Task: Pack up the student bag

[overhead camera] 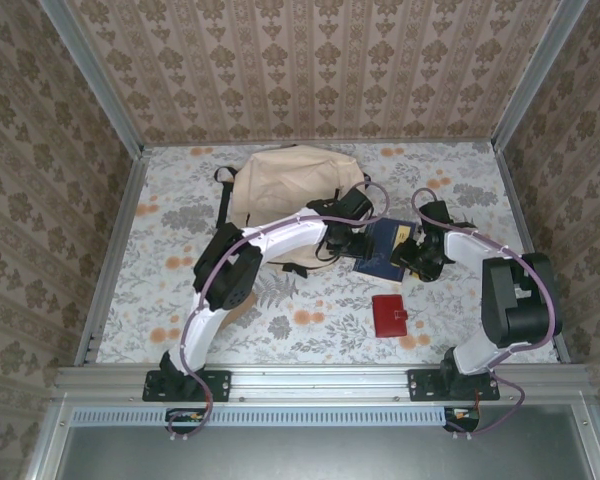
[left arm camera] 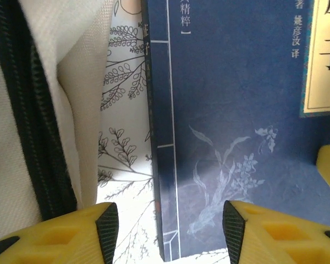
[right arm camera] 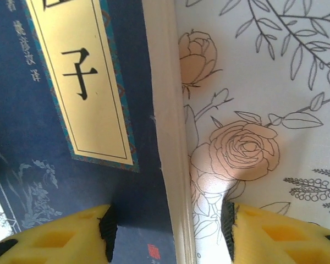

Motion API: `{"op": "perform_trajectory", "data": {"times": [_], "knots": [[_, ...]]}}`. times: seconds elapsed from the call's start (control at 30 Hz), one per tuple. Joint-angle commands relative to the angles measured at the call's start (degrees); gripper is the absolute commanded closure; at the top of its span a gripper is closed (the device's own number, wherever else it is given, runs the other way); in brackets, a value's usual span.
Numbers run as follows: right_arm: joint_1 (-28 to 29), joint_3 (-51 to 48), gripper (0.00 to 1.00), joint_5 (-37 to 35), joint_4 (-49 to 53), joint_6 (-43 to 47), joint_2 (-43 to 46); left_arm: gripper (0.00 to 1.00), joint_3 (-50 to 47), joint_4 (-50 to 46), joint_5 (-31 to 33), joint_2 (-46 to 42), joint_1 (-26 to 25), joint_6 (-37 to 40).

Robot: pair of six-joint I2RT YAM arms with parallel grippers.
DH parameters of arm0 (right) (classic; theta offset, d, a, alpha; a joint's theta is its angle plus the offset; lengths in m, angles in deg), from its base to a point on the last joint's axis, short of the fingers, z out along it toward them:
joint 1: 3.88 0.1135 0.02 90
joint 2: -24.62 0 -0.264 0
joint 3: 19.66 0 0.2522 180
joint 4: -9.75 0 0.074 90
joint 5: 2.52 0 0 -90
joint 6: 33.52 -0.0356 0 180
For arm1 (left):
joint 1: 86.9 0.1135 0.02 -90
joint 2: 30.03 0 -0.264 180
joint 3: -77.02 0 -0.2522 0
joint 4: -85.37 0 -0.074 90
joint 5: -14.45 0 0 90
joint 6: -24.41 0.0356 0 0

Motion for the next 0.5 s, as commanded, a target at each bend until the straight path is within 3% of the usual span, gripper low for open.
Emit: {"op": "perform_trajectory", "data": {"times": [0.0, 0.07, 0.47], "knots": [[-0.13, -0.52, 0.46, 1.86, -0.34, 0.91, -0.64, 0.5, 2.83, -2.84, -3.92, 2.51, 0.51, -1.07], [-0.13, -0.63, 0.5, 2.63, -0.55, 1.09, -0.82, 0.56, 3.53, -3.37, -5.75, 3.57, 0.54, -1.37], [-0.57, 0.43, 0.59, 9.61, -0.76, 1.28, 0.52, 0.69, 3.69, -4.05, -8.93, 6.64, 1.27, -2.78]]}}
